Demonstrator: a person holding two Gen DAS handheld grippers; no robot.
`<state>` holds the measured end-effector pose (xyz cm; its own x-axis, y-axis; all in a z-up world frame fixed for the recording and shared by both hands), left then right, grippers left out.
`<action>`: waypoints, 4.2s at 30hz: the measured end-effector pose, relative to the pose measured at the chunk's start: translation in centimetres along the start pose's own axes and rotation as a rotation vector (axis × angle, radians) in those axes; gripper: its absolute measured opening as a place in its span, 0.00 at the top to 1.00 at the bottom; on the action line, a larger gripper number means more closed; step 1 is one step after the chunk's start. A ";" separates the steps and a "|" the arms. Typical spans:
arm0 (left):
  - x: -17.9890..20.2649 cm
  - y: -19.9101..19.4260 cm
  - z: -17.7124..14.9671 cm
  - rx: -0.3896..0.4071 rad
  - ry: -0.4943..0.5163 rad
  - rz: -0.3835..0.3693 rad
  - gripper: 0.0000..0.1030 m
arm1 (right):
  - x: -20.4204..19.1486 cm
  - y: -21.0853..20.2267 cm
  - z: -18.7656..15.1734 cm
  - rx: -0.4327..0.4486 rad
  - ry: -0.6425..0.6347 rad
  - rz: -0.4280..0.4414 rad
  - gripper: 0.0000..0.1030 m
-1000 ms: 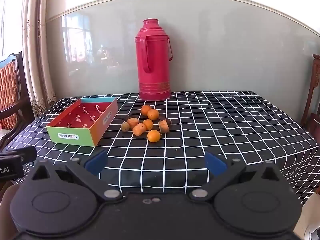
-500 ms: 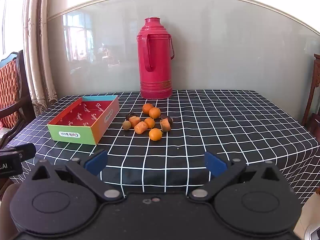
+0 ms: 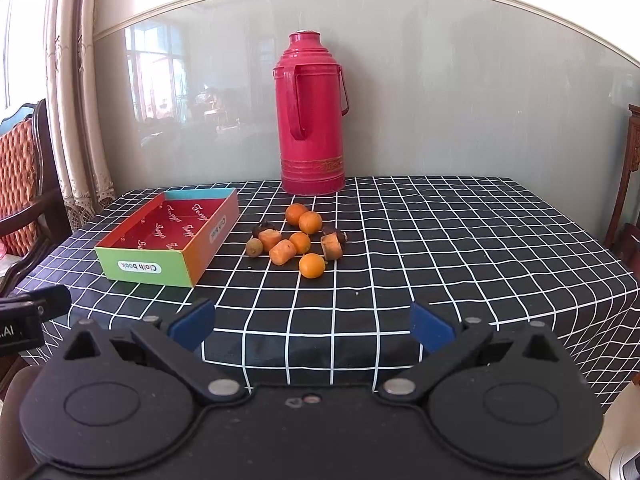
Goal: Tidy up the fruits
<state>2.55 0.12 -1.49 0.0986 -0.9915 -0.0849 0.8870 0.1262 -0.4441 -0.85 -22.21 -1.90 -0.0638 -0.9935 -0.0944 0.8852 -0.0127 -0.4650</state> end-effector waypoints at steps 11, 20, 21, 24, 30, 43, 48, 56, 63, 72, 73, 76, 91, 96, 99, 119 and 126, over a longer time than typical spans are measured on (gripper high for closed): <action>-0.1 0.1 0.1 -0.004 -0.001 -0.001 0.00 | 0.0 0.2 -0.1 -0.007 0.001 0.003 0.06; -0.1 0.3 0.0 -0.007 0.002 0.000 0.00 | 0.0 0.4 -0.3 -0.014 0.002 0.004 0.06; -0.2 0.3 -0.1 -0.007 0.002 0.001 0.00 | 0.0 0.4 -0.3 -0.014 0.002 0.005 0.06; -0.2 0.3 -0.1 -0.005 0.005 0.001 0.00 | 0.0 0.4 -0.3 -0.014 0.002 0.004 0.06; -0.1 0.3 -0.1 -0.007 0.006 0.001 0.00 | 0.1 0.4 -0.3 -0.014 0.002 0.005 0.06; 0.5 0.5 -0.1 0.003 0.044 0.004 0.00 | 0.5 0.4 -0.4 -0.011 0.014 -0.008 0.06; 1.1 0.9 0.3 0.016 0.073 0.007 0.00 | 1.2 0.5 -0.4 -0.012 0.032 -0.014 0.06; 3.0 2.0 0.6 0.033 0.140 0.001 0.00 | 2.6 1.0 -0.3 0.012 0.032 -0.040 0.06; 5.7 3.8 1.0 0.029 0.201 -0.029 0.00 | 4.2 1.5 0.4 0.080 0.012 -0.079 0.05; 10.6 7.4 1.1 0.041 0.314 -0.069 0.00 | 8.4 4.4 0.9 0.107 0.064 -0.188 0.05; 11.1 7.8 1.0 0.041 0.322 -0.068 0.00 | 8.8 4.8 1.0 0.105 0.071 -0.197 0.05; 12.8 9.5 1.1 0.026 0.355 -0.082 0.00 | 10.1 6.5 1.3 0.099 0.088 -0.225 0.05; 21.2 16.6 0.9 0.014 0.439 -0.223 0.23 | 14.9 12.7 0.8 0.091 0.242 -0.217 0.06; 22.6 18.1 0.6 -0.003 0.423 -0.251 0.24 | 15.1 12.6 0.7 0.107 0.260 -0.210 0.06; 23.5 18.5 0.4 -0.007 0.424 -0.277 0.24 | 15.2 12.8 0.6 0.103 0.257 -0.208 0.06; 21.0 18.3 1.7 0.056 0.282 -0.315 0.69 | 13.5 14.4 0.5 0.060 0.226 -0.169 0.06; 13.3 20.2 5.4 0.112 0.210 -0.056 0.69 | 11.3 15.4 0.7 0.045 0.190 -0.128 0.05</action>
<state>24.26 -10.66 -6.75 -0.0377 -0.9671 -0.2518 0.9342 0.0553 -0.3523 12.38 -33.74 -9.47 -0.2585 -0.9444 -0.2032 0.8838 -0.1463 -0.4443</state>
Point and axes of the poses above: each gripper's, at about its wrist camera, not at the fingertips, and y roughly the way its jaws point, x to its right, z to its top, the point moved 3 cm from there along y, roughly the way its jaws point, and after that the axes turned 6 degrees about z, right-handed, at the moved point
